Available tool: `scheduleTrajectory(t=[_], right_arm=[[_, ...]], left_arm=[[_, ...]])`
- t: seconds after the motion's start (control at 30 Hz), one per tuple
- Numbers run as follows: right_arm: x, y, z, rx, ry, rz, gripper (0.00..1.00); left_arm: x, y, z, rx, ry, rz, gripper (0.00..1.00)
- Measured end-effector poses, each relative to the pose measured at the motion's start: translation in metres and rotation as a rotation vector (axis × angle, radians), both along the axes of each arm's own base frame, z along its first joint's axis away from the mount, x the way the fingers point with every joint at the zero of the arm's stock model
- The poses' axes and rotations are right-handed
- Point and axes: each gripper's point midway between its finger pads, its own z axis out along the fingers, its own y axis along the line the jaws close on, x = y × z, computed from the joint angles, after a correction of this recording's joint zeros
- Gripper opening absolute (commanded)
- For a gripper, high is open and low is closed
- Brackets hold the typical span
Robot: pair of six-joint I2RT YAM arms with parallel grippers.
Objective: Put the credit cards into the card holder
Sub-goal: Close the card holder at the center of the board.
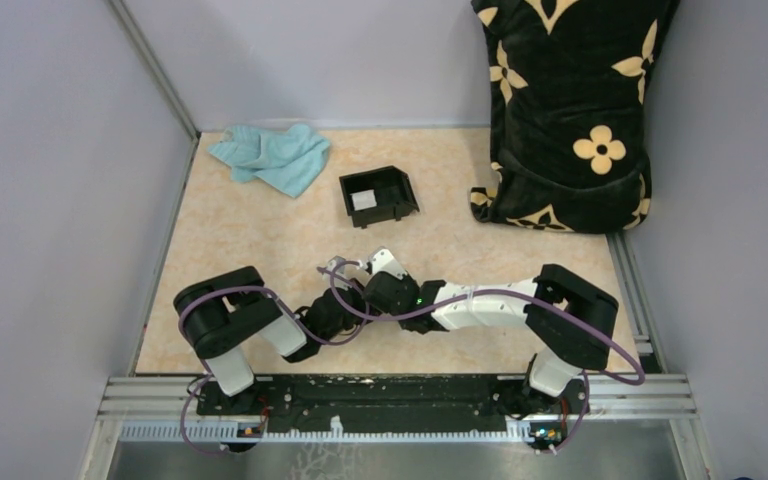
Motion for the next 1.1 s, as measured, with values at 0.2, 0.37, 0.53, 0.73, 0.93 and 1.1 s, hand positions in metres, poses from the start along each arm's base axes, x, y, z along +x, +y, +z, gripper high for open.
scheduleTrajectory(t=[0.2,0.37,0.53,0.73,0.93,1.1], right_arm=[[-0.003,-0.005,0.002,-0.043,-0.030,0.003,0.29],[-0.003,-0.011,0.003,-0.077,-0.046,-0.003,0.29],[-0.002,-0.014,0.004,-0.090,-0.055,-0.010,0.24],[-0.002,-0.014,0.004,-0.096,-0.055,-0.001,0.20],[-0.002,-0.014,0.004,-0.104,-0.054,0.012,0.14],[-0.003,-0.013,0.004,-0.104,-0.047,0.022,0.13]], left_arm=[[0.000,-0.001,0.000,-0.003,-0.001,-0.002,0.00],[0.000,-0.001,0.000,-0.007,-0.001,-0.005,0.00],[-0.001,-0.002,0.000,-0.007,-0.001,-0.006,0.00],[-0.001,-0.001,0.000,-0.007,0.000,-0.006,0.00],[-0.001,-0.001,0.000,-0.007,0.000,-0.006,0.00],[-0.001,-0.002,0.000,-0.009,-0.001,-0.006,0.00]])
